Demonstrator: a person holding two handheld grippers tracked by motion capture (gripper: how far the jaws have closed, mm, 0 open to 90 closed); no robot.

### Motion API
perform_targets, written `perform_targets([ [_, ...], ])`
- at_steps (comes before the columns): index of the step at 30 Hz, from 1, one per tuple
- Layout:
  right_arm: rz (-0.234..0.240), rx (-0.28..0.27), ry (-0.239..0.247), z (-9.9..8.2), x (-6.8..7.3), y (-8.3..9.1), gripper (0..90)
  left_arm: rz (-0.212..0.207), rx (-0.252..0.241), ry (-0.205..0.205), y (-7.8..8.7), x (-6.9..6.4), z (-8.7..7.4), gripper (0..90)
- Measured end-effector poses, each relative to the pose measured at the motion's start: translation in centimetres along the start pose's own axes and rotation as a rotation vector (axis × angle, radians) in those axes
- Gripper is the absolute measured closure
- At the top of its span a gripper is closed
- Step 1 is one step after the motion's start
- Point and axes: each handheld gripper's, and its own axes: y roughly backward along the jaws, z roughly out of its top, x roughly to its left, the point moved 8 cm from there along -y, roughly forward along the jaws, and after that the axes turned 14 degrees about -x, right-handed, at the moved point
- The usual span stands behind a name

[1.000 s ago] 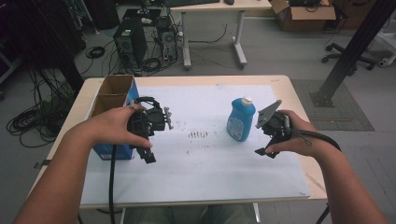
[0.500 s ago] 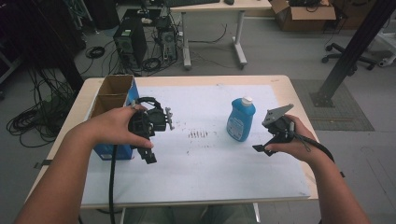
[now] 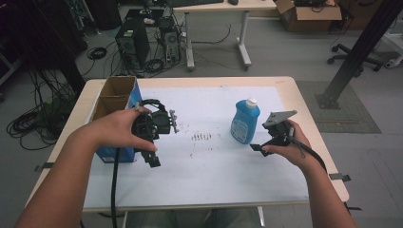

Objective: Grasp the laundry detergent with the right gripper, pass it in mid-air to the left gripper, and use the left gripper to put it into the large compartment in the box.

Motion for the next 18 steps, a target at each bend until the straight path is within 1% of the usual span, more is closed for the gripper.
perform_targets([
  [3,-0.009,-0.029,-0.016,0.0,-0.1,-0.5,2.4,0.0,-0.002,0.004,0.0,0.0,0.0,6.5],
  [5,-0.007,-0.05,-0.027,0.0,-0.1,-0.8,2.6,0.001,-0.003,0.004,0.0,0.0,0.0,6.6],
  [6,-0.009,-0.063,-0.033,0.0,-0.1,-1.1,2.4,0.001,-0.004,-0.004,0.1,0.0,0.0,6.6],
  [7,-0.009,-0.063,-0.033,0.0,-0.1,-1.1,2.4,0.001,-0.004,-0.004,0.1,0.0,0.0,6.6],
  [9,-0.013,-0.08,-0.039,0.0,-0.1,-1.4,2.4,0.0,-0.006,-0.005,0.1,0.0,0.0,6.6],
  [13,-0.027,-0.109,-0.068,-0.1,-0.4,-1.8,2.1,-0.004,0.0,-0.001,0.0,-0.1,0.0,6.6],
  [15,-0.029,-0.122,-0.079,-0.2,-0.6,-1.9,1.9,-0.004,-0.007,-0.005,0.0,-0.1,0.0,6.6],
  [18,-0.033,-0.136,-0.092,-0.3,-0.6,-2.2,1.9,-0.004,-0.004,-0.012,0.0,-0.1,0.1,6.6],
])
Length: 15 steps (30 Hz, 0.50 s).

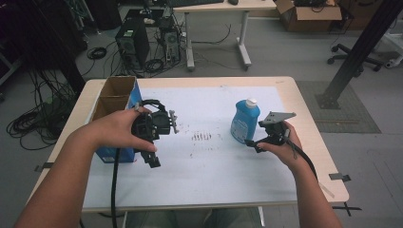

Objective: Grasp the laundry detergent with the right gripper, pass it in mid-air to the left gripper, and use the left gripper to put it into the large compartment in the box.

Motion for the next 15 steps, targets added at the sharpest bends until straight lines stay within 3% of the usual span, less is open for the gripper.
perform_targets([
  [15,-0.049,-0.075,-0.036,0.2,-0.3,-1.4,1.3,-0.002,-0.013,0.002,0.1,-0.1,0.1,6.6],
])
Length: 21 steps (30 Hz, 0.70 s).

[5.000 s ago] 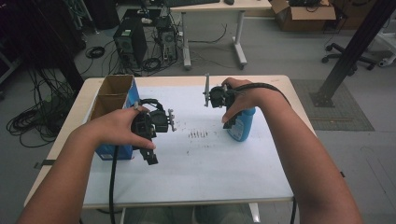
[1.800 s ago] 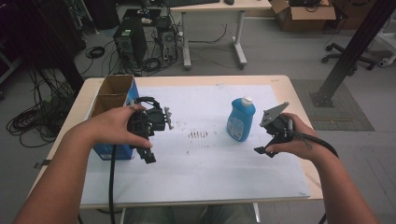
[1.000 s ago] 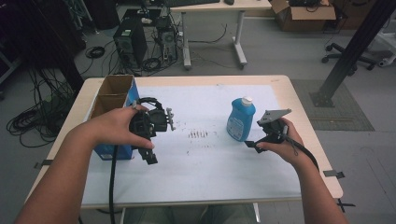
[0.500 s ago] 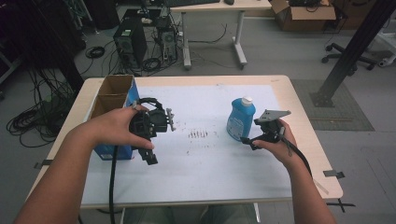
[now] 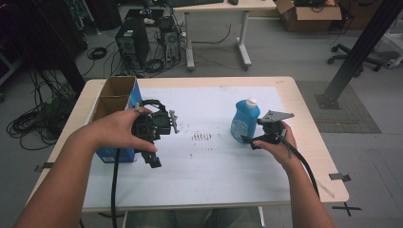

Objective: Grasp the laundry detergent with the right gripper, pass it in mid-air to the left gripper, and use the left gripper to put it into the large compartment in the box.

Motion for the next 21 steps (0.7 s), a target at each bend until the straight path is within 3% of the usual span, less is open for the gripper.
perform_targets([
  [8,0.001,-0.037,-0.029,-0.1,0.1,-0.9,1.0,0.003,-0.001,-0.002,0.1,0.0,-0.1,6.6],
  [21,-0.036,-0.086,-0.03,0.2,0.1,-1.4,0.6,0.0,-0.009,-0.007,0.1,-0.2,0.0,6.6],
])
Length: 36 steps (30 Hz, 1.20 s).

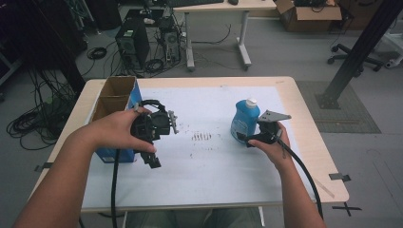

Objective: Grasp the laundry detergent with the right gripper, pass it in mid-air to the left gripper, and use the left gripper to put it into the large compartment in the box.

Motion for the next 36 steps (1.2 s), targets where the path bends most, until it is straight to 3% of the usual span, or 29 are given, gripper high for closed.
perform_targets([
  [9,-0.011,-0.033,0.002,0.36,0.02,-0.19,0.6,0.003,-0.009,-0.006,0.23,-0.02,-0.19,6.6],
  [36,-0.033,-0.04,0.02,0.16,0.12,-0.45,6.2,0.006,-0.006,-0.009,0.23,0.07,-0.22,6.8],
])
